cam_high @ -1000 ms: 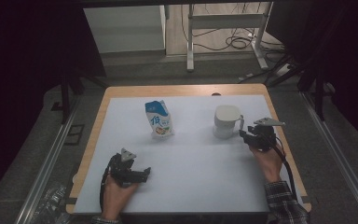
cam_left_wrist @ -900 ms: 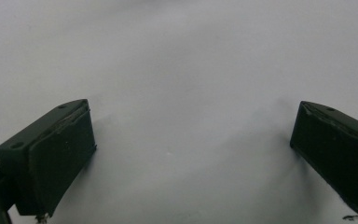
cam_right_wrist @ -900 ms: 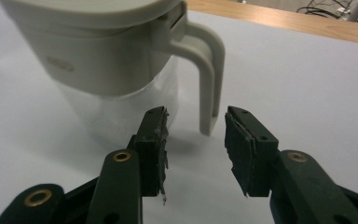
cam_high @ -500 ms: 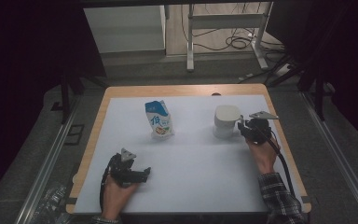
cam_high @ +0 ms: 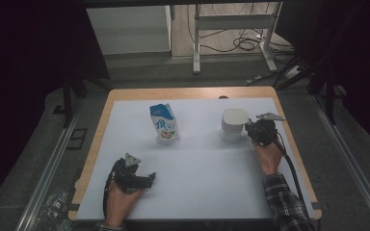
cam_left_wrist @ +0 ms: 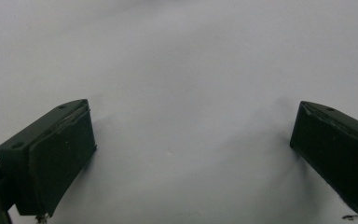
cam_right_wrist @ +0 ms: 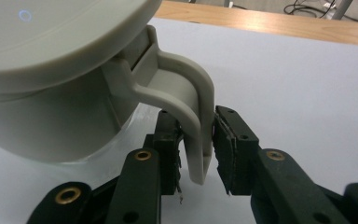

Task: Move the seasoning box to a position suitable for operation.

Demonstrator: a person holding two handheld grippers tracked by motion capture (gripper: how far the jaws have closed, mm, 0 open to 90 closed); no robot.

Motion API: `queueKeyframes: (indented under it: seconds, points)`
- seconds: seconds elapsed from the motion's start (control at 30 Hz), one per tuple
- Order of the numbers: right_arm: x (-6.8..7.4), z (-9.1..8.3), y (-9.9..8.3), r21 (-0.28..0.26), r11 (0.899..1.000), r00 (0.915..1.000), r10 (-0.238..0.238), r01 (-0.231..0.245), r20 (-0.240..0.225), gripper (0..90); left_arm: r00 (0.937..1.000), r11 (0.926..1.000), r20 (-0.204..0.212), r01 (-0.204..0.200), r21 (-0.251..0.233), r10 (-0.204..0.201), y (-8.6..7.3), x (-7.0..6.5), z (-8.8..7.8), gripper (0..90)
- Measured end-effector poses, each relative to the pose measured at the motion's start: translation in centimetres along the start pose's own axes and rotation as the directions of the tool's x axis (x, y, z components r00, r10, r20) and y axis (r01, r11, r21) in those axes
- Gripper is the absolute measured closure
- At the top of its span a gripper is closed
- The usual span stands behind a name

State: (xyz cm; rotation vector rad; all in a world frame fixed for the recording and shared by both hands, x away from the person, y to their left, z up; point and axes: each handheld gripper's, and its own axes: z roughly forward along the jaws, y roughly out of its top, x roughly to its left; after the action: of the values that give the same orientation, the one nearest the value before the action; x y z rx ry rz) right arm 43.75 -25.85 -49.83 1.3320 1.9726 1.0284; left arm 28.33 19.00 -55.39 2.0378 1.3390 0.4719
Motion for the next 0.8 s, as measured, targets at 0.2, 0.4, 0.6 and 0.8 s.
queueKeyframes:
  seconds: [0.2,0.4,0.6,0.8]
  points:
    - [0.05,0.36,-0.1,-0.012,1.0,0.9999,0.005,-0.005,0.013,71.8,1.0,1.0,0.0,0.0,0.0,0.0,0.0,0.0,0.0,0.1]
    - [0.69,0.36,-0.17,-0.022,0.999,0.997,-0.04,0.042,0.067,75.9,1.0,1.0,0.0,-0.001,0.0,0.001,0.0,-0.01,0.0,0.1]
    - [0.66,0.48,-0.2,-0.031,0.999,0.9962,-0.026,0.028,0.083,80.0,1.0,1.0,0.0,0.0,-0.001,0.0,-0.01,-0.01,0.0,0.1]
    - [0.67,0.44,-0.21,-0.042,0.999,0.9982,-0.012,0.015,0.059,80.5,1.0,1.0,-0.001,-0.001,-0.001,0.001,-0.01,-0.02,-0.01,0.2]
